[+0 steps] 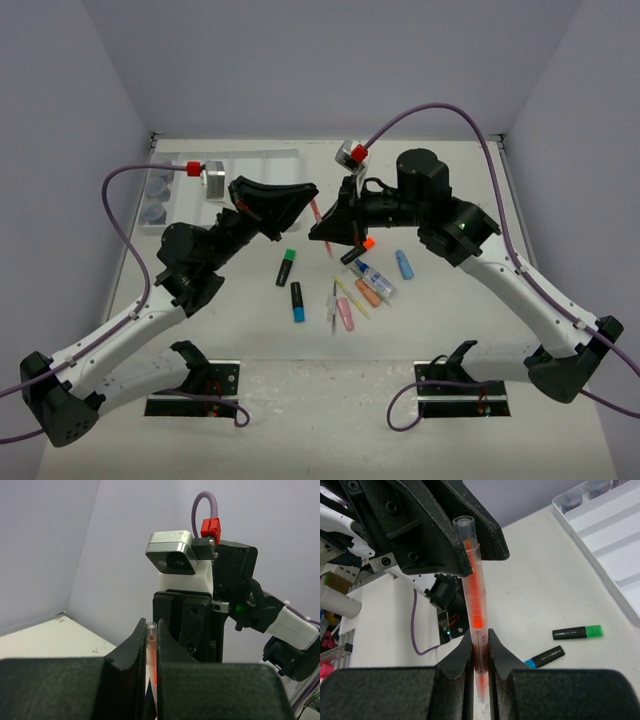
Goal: Sort the stationery into containers
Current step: Close the pen cap on the pen.
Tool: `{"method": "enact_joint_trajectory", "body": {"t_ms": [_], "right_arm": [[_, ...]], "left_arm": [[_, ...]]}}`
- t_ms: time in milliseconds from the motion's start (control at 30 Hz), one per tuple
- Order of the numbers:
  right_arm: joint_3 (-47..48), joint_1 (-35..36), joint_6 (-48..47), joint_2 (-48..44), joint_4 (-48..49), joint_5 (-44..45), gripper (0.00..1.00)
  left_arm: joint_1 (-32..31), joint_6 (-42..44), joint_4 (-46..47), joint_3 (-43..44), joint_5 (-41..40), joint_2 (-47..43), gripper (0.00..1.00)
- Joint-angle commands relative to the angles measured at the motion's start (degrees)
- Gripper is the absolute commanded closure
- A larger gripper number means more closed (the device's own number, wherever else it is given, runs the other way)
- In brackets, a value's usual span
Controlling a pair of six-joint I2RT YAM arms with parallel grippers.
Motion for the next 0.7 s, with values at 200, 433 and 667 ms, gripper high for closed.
{"method": "enact_joint_trajectory", "body": {"t_ms": [200,433,667], "right_arm": [[-15.62,-3.13,5.52,-6.97,38.44,-5.25,1.00],[-26.95,-3.02,6.66,-12.39,41.59,-5.51,1.00],[-29.16,-1.96,6.86,-13.81,40.80,-6.85,0.96]], "left_arm": [[-3.45,7.62,-29.82,6.03,4.42,-0.90,1.00],[-3.09,10.84,-32.57,16.93,3.80,-0.46,1.00],[-3.09,10.00,-29.79,19.50,6.32,0.29,1.00]]}}
